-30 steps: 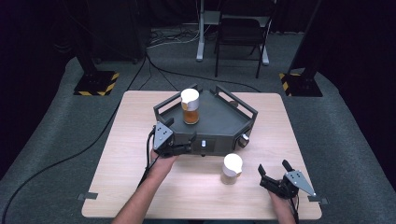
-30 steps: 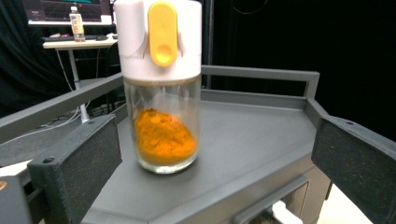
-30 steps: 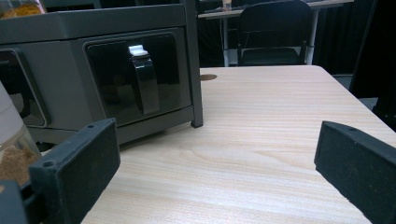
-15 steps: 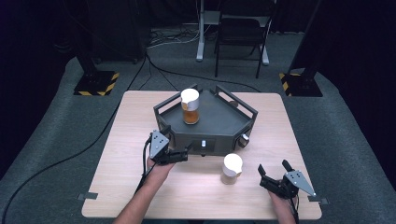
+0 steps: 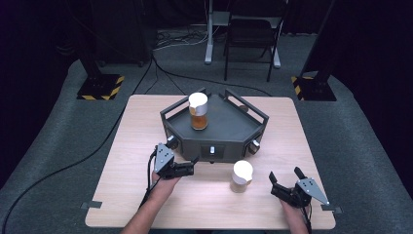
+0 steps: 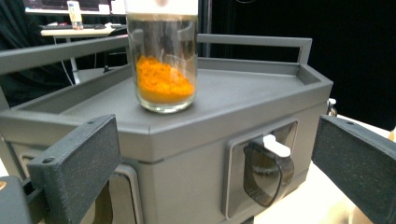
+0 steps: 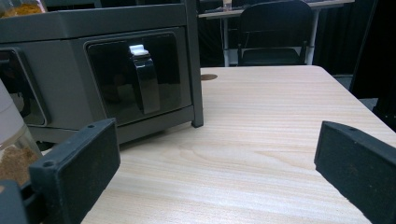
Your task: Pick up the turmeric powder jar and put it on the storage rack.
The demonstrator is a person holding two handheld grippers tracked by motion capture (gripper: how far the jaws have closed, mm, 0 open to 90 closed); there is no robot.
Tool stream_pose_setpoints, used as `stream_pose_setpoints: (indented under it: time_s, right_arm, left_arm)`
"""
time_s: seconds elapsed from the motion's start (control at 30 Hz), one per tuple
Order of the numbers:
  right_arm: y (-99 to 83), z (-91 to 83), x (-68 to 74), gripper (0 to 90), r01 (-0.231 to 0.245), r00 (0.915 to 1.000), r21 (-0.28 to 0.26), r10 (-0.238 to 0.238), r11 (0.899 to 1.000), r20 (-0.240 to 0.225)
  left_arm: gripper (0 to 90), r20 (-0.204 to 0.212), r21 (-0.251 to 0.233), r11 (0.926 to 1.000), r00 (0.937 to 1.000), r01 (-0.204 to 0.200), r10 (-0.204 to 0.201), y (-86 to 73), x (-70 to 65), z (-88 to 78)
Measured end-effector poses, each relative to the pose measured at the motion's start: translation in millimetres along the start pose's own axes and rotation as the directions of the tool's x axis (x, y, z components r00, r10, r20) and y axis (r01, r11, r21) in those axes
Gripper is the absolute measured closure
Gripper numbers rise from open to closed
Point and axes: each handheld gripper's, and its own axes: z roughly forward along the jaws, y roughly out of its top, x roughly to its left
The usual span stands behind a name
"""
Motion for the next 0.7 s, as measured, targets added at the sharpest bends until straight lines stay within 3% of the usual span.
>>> stream_pose_setpoints:
  time_s: [0.3, 0.7]
  right_arm:
    - [-0.2, -0.1, 0.3, 0.0, 0.002, 1.0, -0.001, -0.002, 1.0, 0.001]
    - [-0.6, -0.4, 1.0, 0.0, 0.002, 1.0, -0.003, -0.002, 1.0, 0.004]
  left_arm:
    - [1.1, -0.002, 0.01, 0.9997, 0.9997, 0.024, -0.024, -13.5, -0.4, -5.1]
    - [1.0, 0.001, 0.038, 0.9991, 0.9998, 0.02, -0.02, -23.1, -2.4, -7.1]
